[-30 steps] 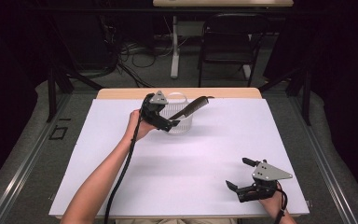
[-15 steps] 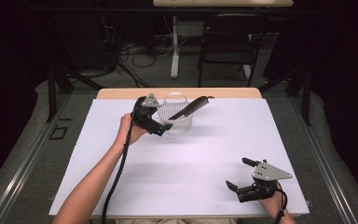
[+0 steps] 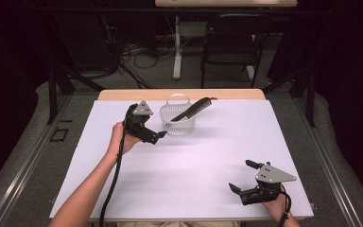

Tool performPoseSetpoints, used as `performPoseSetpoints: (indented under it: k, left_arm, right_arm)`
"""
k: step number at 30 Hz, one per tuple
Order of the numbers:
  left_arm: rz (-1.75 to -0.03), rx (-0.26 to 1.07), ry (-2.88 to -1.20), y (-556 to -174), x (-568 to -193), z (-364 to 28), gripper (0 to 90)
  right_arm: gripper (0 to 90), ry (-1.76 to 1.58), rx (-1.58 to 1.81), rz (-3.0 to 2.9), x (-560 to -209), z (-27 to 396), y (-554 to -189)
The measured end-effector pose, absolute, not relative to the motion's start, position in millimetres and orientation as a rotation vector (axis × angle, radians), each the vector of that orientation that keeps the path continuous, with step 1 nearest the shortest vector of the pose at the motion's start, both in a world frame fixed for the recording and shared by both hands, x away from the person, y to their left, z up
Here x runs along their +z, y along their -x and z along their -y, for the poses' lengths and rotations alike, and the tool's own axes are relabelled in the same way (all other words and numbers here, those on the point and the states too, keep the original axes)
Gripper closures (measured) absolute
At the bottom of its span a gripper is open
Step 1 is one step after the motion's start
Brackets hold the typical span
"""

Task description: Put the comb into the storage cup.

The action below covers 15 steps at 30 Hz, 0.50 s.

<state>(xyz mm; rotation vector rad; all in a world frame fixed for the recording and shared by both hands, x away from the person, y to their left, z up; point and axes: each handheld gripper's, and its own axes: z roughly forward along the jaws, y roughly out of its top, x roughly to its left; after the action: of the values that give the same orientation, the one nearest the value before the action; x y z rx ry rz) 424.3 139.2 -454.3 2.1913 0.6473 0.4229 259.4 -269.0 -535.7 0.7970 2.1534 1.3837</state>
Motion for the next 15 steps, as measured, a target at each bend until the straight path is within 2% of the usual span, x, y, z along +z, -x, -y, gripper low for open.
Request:
performPoseSetpoints:
  k: [15]
  left_arm:
    - [-0.704, 0.429, -2.186, -402, -472, -161, 0.1]
  right_arm:
    - [0.1, -0.799, 1.380, -2.154, -536, 269, -260]
